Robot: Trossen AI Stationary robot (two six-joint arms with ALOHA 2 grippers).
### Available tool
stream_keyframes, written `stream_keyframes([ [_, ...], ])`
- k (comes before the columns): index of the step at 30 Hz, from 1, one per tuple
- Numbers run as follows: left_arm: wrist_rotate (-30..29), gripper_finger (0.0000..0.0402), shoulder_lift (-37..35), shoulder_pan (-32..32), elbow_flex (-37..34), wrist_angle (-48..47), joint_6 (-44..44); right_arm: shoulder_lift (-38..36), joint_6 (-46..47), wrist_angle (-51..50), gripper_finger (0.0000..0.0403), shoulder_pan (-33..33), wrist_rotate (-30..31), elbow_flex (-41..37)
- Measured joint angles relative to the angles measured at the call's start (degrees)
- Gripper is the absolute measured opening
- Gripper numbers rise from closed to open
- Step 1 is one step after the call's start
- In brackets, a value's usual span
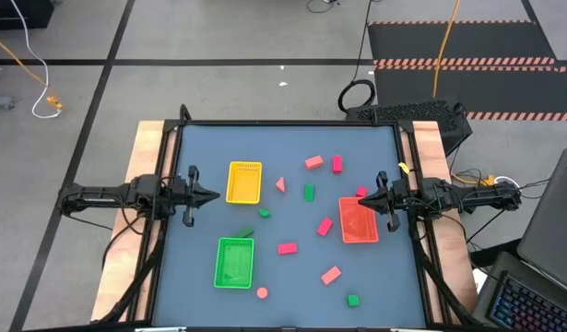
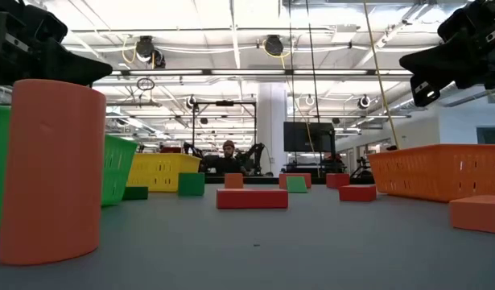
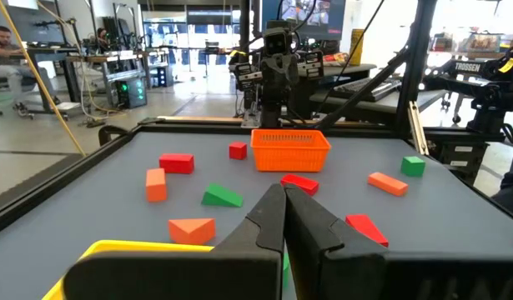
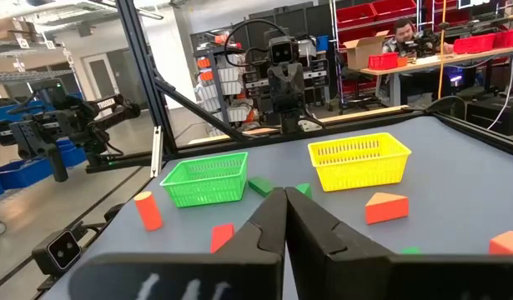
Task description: Sort & place blocks by color
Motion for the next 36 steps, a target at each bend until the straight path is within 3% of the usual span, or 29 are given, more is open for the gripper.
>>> stream_keyframes([
  [36,0.01,0.0003,-0.01,0.02,-0.01,0.00,0.00,-0.02,1.09,0.02,0.0000,0.02,0.22,0.02],
])
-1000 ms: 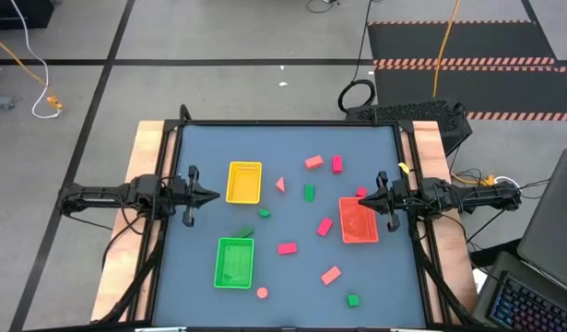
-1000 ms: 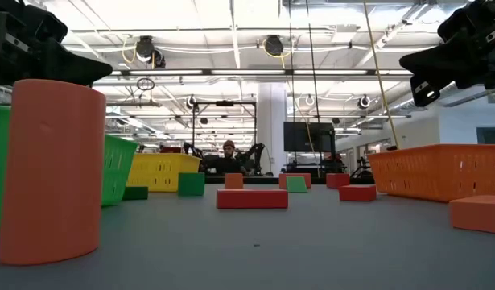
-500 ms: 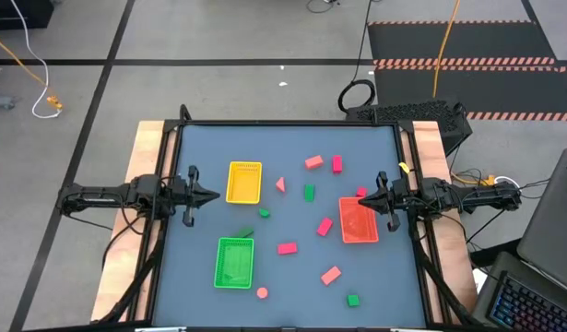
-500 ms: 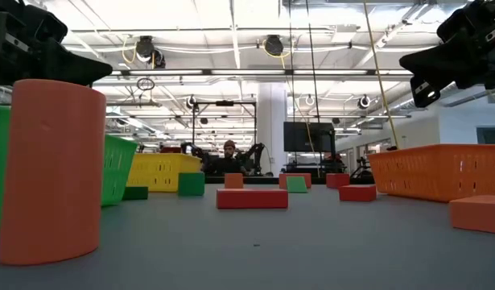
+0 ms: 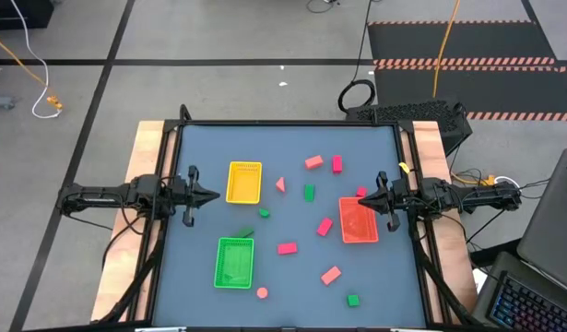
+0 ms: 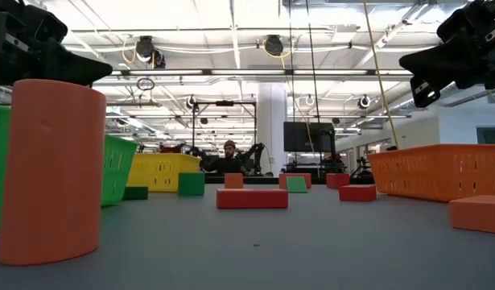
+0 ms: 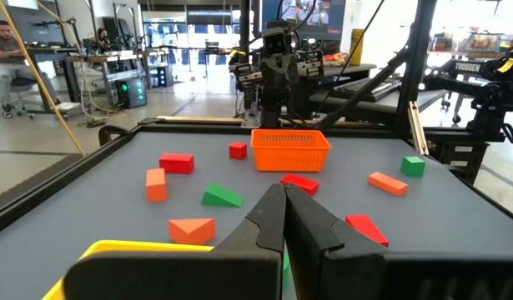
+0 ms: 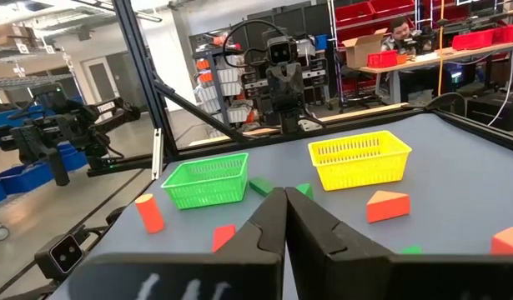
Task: Sort & place blocks by color
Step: Put the red block into the orange bin
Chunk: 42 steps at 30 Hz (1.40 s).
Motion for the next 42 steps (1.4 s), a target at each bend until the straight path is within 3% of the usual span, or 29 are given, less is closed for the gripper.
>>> stream_keyframes([
  [9,-0.01,0.0003,-0.01,-0.02,0.00,-0.01,0.00,0.02,0.17,0.00,0.0000,-0.02,0.04,-0.02],
  [16,0.00,0.0003,0.00,-0.01,0.00,-0.01,0.00,0.31,-5.24,4.39,0.0009,-0.02,3.13,0.03],
  [21,0.00,0.0003,0.01,-0.02,0.01,0.00,0.00,5.40,-7.74,5.55,0.0077,-0.02,10.20,1.92],
  [27,0.00,0.0003,0.01,0.00,-0.01,0.00,0.00,19.69,-9.30,5.41,0.0196,-0.14,20.53,9.06],
  [30,-0.01,0.0003,-0.01,0.00,0.00,0.00,0.00,28.46,-10.53,-0.50,0.0223,-1.57,23.90,17.23],
  [34,-0.02,0.0003,0.01,0.00,0.00,0.00,0.00,40.57,-7.38,-16.61,0.0223,-5.79,25.20,30.75],
  [42,-0.13,0.0003,-0.01,0.00,0.01,0.00,0.00,63.68,7.81,-51.97,0.0205,-19.21,11.25,53.71],
])
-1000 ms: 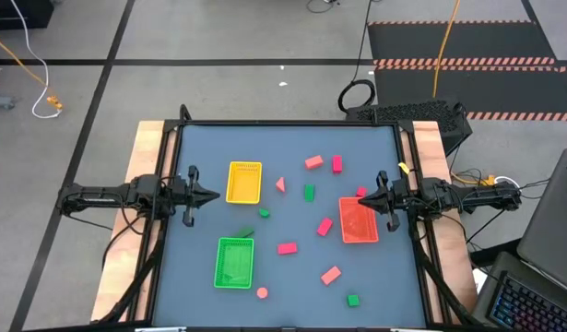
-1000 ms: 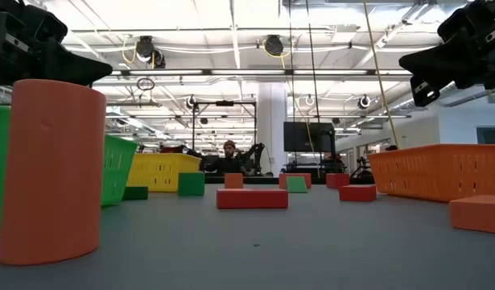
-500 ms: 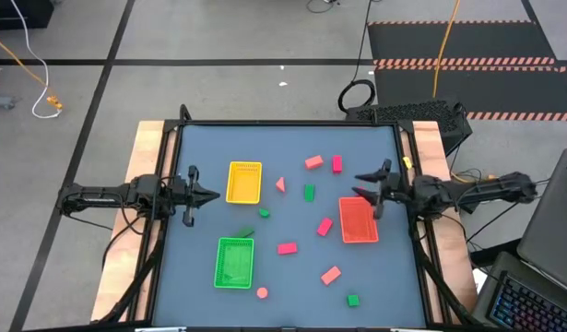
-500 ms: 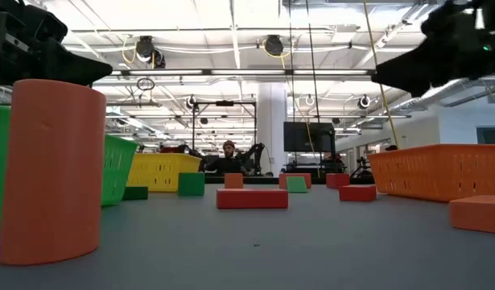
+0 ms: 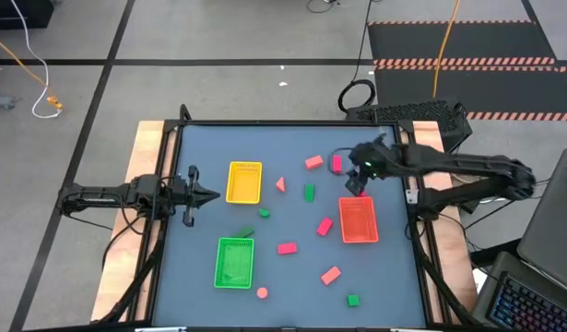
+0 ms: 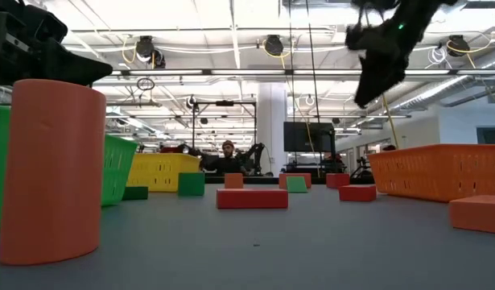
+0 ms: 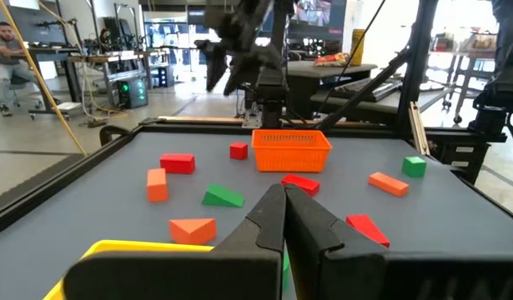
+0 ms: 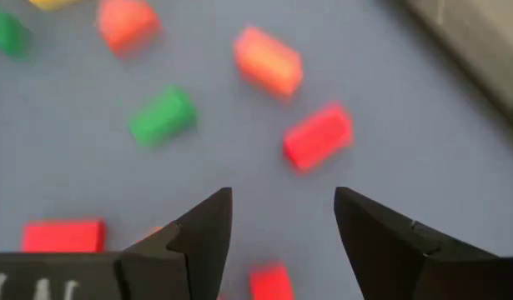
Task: Sort & place blocks by color
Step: Put the red block into the orange bin
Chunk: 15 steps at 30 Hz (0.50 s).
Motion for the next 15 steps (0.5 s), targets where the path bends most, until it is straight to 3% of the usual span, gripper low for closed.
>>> stream_keyframes([
  [6,0.01,0.0003,0.02,0.01,-0.02,0.02,0.00,9.90,6.09,-13.42,0.0217,-5.43,-4.92,2.29],
  [15,0.06,0.0003,0.01,-0.02,-0.01,0.00,0.00,11.90,4.88,-14.46,0.0229,-6.51,-5.86,2.24],
])
